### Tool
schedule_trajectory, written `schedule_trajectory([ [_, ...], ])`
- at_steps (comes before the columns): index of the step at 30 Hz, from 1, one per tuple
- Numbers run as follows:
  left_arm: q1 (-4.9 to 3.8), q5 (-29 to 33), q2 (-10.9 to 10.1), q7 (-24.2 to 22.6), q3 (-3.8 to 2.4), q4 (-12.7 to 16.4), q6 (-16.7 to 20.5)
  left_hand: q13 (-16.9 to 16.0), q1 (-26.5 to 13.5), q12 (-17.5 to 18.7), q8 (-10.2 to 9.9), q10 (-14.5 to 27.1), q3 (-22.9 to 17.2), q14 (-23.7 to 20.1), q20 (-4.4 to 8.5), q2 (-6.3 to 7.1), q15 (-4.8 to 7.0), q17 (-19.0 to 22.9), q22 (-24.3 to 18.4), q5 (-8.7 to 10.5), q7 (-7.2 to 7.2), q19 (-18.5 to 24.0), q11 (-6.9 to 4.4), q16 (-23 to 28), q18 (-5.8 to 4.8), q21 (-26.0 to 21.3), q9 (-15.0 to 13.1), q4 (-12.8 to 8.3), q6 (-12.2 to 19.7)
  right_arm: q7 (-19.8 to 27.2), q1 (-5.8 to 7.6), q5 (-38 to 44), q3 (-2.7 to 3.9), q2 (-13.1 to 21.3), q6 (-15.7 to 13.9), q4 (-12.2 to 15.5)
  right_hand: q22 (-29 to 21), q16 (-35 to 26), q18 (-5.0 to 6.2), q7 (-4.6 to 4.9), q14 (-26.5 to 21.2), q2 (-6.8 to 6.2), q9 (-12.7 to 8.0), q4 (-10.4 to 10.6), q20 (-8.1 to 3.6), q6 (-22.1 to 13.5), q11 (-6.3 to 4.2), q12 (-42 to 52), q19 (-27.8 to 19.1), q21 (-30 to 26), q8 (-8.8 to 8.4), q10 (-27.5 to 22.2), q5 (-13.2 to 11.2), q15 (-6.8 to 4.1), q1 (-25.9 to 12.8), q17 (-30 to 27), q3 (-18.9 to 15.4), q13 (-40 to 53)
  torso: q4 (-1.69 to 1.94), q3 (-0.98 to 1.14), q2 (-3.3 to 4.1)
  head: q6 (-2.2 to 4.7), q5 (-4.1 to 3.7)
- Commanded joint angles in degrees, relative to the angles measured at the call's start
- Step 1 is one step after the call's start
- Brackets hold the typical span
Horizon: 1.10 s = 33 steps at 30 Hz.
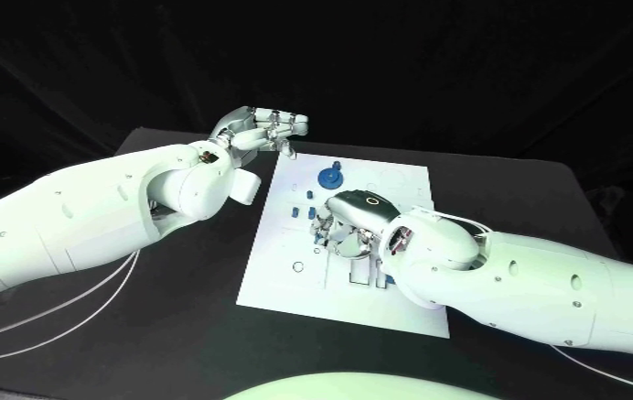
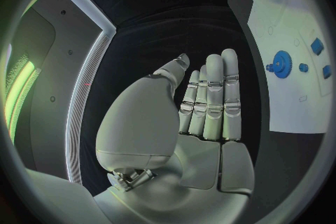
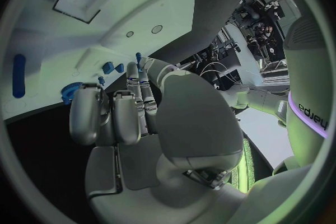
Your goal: Assemble the parts on the task board
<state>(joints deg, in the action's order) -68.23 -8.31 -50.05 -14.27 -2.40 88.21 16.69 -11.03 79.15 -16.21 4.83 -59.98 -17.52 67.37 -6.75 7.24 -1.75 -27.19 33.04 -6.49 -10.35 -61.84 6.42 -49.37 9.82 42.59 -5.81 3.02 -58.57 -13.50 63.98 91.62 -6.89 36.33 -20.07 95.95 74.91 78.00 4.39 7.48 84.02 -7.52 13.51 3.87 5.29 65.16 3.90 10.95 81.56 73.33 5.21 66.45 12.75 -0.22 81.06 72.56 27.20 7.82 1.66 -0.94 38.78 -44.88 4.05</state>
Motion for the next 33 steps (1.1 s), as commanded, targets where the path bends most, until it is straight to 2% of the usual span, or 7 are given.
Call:
schedule_trajectory([
  [1, -0.01, 0.07, 0.11, -0.38, -0.02, 0.22, -1.26, 0.00, 0.56, -0.36, -0.01, 0.56, 0.21, -0.32, -0.12, -0.06, -0.13, 0.08, -0.07, -0.02, -0.12, -0.36, 0.03, 0.30, 0.71, -0.27, 0.09, -0.10, 0.42, 0.90, -0.41, 0.66, -0.05, -0.33, 1.10, -0.70, 6.20, 0.24, -0.67, 0.10, 2.79, -0.14, 0.07, -0.07, 0.07, 0.24, 0.02, -0.27, 0.26, -0.11, 0.37, 0.52, 0.36, -0.44, -0.55, -0.01, -0.13, -0.08, 0.03, 0.02, 0.04, -0.46, 0.78],
  [12, -0.01, 0.03, 0.14, -0.28, 0.00, 0.26, -1.42, 0.00, 0.64, -0.41, 0.03, 0.61, 0.21, -0.36, -0.12, -0.10, -0.14, 0.10, -0.09, -0.02, -0.12, -0.36, 0.04, 0.29, 0.71, -0.30, 0.09, -0.14, 0.42, 0.66, -1.43, 0.92, -0.21, -0.90, 1.65, -2.02, 6.24, 0.27, -0.69, 0.11, 2.79, -0.11, 0.08, -0.03, 0.08, 0.19, 0.03, -0.40, 0.27, -0.07, 0.31, 0.53, 0.32, -0.41, -0.79, 0.02, -0.22, -0.13, -0.15, 0.02, -0.02, -0.80, 1.51],
  [20, -0.01, -0.05, 0.18, -0.15, 0.00, 0.26, -1.53, 0.00, 0.66, -0.44, 0.05, 0.65, 0.23, -0.38, -0.13, -0.11, -0.14, 0.11, -0.10, -0.02, -0.13, -0.36, 0.05, 0.29, 0.71, -0.33, 0.09, -0.15, 0.43, -0.01, -1.71, 1.42, -0.26, -1.54, 0.98, -2.88, 6.20, 0.26, -0.66, 0.09, 2.79, -0.12, 0.08, -0.08, 0.08, 0.19, 0.02, -0.42, 0.22, -0.18, 0.30, 0.55, 0.34, -0.42, -0.79, -0.01, -0.22, -0.14, -0.03, 0.01, 0.02, -0.79, 1.20],
  [33, -0.01, -0.28, 0.21, -0.05, 0.00, 0.31, -1.60, 0.00, 0.66, -0.44, 0.05, 0.65, 0.23, -0.38, -0.13, -0.11, -0.14, 0.11, -0.10, -0.02, -0.13, -0.36, 0.05, 0.29, 0.71, -0.33, 0.09, -0.15, 0.43, -0.25, -1.76, 1.49, -0.28, -2.35, 1.52, -4.29, 6.20, 0.26, -0.66, 0.09, 2.79, -0.12, 0.08, -0.08, 0.08, 0.19, 0.02, -0.42, 0.22, -0.18, 0.30, 0.55, 0.34, -0.42, -0.79, -0.01, -0.22, -0.14, -0.13, 0.01, -0.04, -1.03, 1.57],
])
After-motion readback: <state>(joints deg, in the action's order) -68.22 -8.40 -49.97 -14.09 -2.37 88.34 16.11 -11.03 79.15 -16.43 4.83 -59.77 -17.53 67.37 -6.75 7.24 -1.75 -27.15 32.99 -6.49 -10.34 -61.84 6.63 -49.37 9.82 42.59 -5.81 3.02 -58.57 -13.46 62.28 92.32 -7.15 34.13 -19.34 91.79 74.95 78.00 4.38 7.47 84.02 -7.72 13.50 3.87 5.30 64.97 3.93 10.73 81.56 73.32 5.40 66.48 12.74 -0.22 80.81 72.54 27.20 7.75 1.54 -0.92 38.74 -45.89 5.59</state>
